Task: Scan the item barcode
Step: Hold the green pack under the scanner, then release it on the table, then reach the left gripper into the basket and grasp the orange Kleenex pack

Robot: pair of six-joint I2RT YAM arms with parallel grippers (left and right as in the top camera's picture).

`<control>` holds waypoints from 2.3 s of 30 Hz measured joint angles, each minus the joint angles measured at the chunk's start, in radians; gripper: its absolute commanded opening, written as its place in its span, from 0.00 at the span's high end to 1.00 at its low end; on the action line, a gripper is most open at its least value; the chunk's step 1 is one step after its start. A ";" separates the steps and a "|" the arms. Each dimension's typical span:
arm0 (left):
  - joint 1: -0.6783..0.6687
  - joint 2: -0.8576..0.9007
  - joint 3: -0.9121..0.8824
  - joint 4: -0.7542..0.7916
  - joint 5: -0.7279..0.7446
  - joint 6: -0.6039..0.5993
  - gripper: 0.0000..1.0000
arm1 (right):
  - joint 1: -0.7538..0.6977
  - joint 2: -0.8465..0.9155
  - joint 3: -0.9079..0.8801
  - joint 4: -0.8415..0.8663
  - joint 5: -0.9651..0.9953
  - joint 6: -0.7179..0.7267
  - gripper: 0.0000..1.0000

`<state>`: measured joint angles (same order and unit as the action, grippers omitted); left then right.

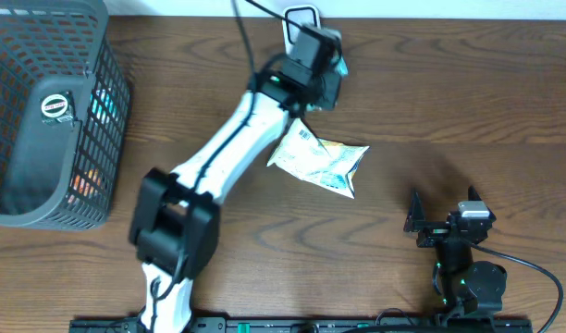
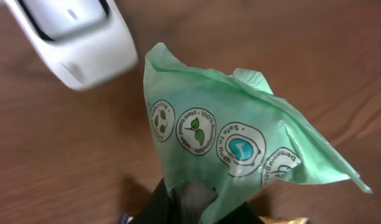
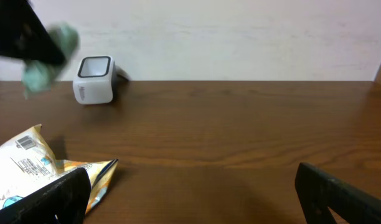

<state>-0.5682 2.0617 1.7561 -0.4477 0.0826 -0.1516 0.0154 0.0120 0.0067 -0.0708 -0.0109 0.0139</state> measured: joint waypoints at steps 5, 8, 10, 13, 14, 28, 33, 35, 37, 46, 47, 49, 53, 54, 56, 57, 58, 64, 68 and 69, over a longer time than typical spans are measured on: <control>-0.018 0.065 0.000 -0.034 -0.010 0.023 0.59 | 0.000 0.000 0.000 0.000 0.000 0.000 0.01; -0.023 0.079 0.000 -0.043 -0.011 0.021 0.50 | 0.000 0.000 0.000 0.000 0.000 0.000 0.01; -0.025 0.079 0.000 -0.042 -0.012 0.021 0.48 | 0.000 0.000 0.000 0.000 0.000 0.000 0.01; -0.025 0.079 0.000 -0.042 -0.012 0.022 0.48 | 0.000 0.000 0.000 0.000 0.000 0.000 0.01; -0.025 0.079 0.000 -0.042 -0.012 0.022 0.47 | 0.000 0.000 0.000 0.000 0.000 0.000 0.01; 0.145 -0.340 -0.009 0.063 -0.157 0.100 0.11 | 0.000 0.000 0.000 0.000 0.000 0.000 0.01; 0.444 -0.536 0.006 0.019 -0.215 0.100 0.11 | 0.000 0.000 0.000 0.000 0.000 0.000 0.01; 0.574 -0.570 0.007 -0.027 -0.228 0.095 0.11 | 0.000 0.000 0.000 0.000 0.000 0.000 0.01; 0.703 -0.579 0.008 -0.103 -0.239 0.062 0.11 | 0.000 0.000 0.000 0.000 0.000 0.000 0.01; 1.073 -0.469 0.002 -0.435 -0.246 -0.098 0.10 | 0.000 0.000 0.000 0.000 0.000 0.000 0.01; 1.085 -0.451 0.002 -0.459 -0.246 -0.105 0.10 | 0.000 0.000 0.000 0.000 0.000 0.000 0.01; 1.100 -0.406 0.002 -0.502 -0.246 -0.114 0.10 | 0.000 0.000 0.000 0.000 0.000 0.000 0.01; 1.102 -0.310 0.001 -0.585 -0.190 -0.141 0.04 | 0.000 0.000 0.000 0.000 0.000 0.000 0.01; 1.101 -0.291 0.001 -0.606 -0.159 -0.147 0.04 | 0.000 0.000 0.000 0.000 0.000 0.000 0.01; 1.101 -0.256 0.000 -0.628 -0.101 -0.162 0.04 | 0.000 0.000 0.000 0.000 0.000 0.000 0.01; 1.101 -0.238 0.000 -0.632 -0.078 -0.180 0.04 | 0.000 0.000 0.000 0.000 0.000 0.000 0.01; 1.101 -0.229 0.000 -0.641 -0.064 -0.200 0.03 | 0.000 0.000 0.000 0.000 0.000 0.000 0.01; 1.103 -0.168 -0.004 -0.768 -0.029 -0.580 0.03 | 0.000 0.000 0.000 0.000 0.000 0.000 0.01; 1.101 -0.150 -0.030 -0.754 -0.027 -0.764 0.03 | 0.000 0.000 0.000 0.000 0.000 0.000 0.01; 1.098 -0.144 -0.034 -0.748 -0.026 -0.792 0.03 | 0.000 0.000 0.000 0.000 0.000 0.000 0.01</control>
<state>0.5293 1.9179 1.7218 -1.1954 0.0566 -0.9432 0.0154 0.0120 0.0067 -0.0708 -0.0109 0.0139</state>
